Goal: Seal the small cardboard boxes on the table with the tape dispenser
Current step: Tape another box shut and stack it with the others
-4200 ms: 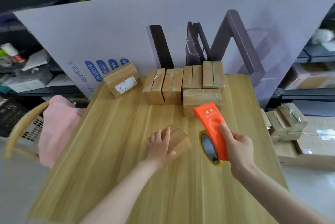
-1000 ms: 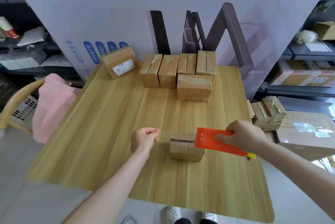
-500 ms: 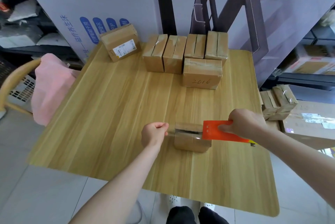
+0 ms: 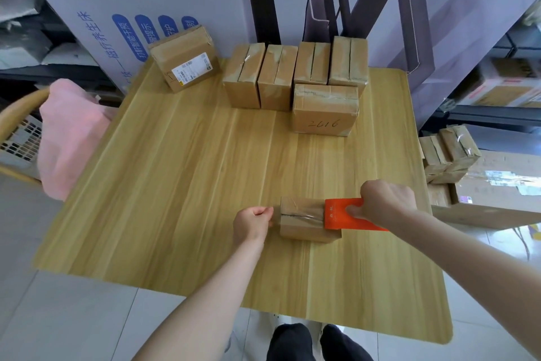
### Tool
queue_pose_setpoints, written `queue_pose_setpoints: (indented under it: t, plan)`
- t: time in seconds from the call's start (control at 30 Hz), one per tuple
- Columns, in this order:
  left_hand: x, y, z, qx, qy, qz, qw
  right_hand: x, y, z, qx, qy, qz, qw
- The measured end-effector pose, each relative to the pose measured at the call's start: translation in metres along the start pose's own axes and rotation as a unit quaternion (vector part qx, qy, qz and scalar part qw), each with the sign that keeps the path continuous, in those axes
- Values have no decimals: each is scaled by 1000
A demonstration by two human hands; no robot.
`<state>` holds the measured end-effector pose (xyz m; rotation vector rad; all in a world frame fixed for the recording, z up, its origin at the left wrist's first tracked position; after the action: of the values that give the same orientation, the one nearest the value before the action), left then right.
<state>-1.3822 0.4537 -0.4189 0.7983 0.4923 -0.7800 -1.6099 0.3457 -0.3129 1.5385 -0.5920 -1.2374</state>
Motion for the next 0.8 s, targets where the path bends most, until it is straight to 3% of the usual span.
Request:
queue_pose_setpoints:
  t: [0.23,0.37,0.43,0.5,0.6,0.7,0.8]
  plan:
    - [-3,-22,-6,54,-56,23,997,2,-3,-1,9,-4,5,1000]
    - [-3,-21,0,187,-112,38,975,6,-3,-1,23,-2,3,1000]
    - [-1,-21,0,246,-99,31,964,7,-3,0,27,-1,2,1000]
    - [-1,-23,-1,212,-78,36,973,6,-4,0,23,0,5,1000]
    - [-16,-29,0,38,-88,44,994,4,-8,3,27,-4,10,1000]
    - [-35,-48,1,-16,-85,-64,994,2,-11,6,37,-7,9,999]
    - [-32,-53,4,-7,-71,-109,991,-1,-11,7,44,-14,6,999]
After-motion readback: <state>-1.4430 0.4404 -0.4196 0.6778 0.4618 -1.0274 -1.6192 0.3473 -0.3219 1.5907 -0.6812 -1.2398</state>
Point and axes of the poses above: each hand's wrist, its own x-axis towards the middle knuckle, its own y-axis out of the back of the hand, z = x × y, the point moved 1 cm from there along x, towards the middle knuckle, and after that the axes turned 8 degrees about y, right-handed, at the moved point
